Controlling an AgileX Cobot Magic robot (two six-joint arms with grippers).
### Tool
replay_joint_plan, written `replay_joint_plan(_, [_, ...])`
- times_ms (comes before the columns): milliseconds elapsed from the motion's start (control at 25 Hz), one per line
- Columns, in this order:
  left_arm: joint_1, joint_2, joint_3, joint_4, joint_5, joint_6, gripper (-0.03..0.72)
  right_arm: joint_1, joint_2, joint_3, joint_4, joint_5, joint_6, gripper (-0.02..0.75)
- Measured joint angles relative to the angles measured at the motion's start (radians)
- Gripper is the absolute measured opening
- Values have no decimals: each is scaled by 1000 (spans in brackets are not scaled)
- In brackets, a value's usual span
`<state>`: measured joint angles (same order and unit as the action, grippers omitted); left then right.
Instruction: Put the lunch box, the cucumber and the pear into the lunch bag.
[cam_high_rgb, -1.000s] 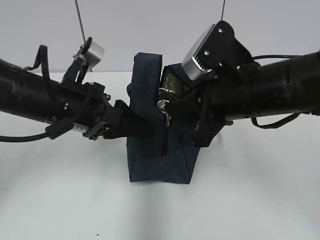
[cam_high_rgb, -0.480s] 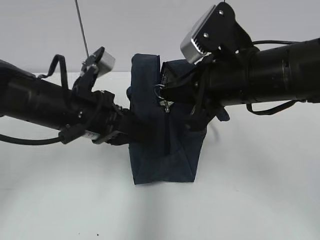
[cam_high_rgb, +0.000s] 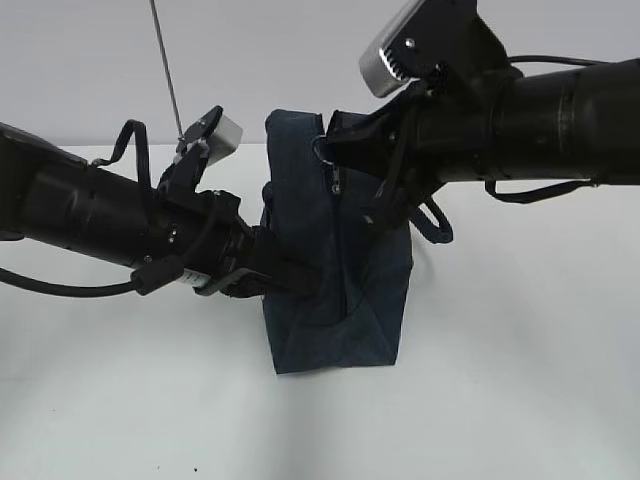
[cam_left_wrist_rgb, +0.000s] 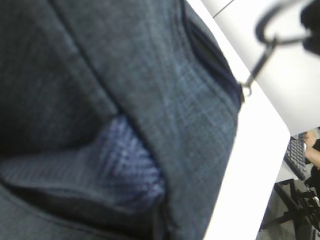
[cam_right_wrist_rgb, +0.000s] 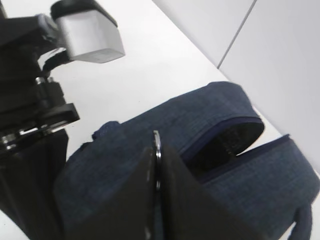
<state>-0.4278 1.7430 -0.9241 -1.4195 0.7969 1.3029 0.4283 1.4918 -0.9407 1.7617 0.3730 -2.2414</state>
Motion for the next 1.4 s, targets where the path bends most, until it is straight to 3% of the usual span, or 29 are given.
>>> replay_joint_plan(520, [0, 0, -2, 134, 41, -95, -7, -10, 136, -156, 16, -32, -28, 6])
replay_joint_plan(880, [0, 0, -2, 170, 52, -136, -8, -193, 250, -230, 11, 262, 152, 6])
replay_joint_plan(1400, [0, 0, -3, 232, 61, -219, -8, -254, 434, -504, -247, 411, 477, 6])
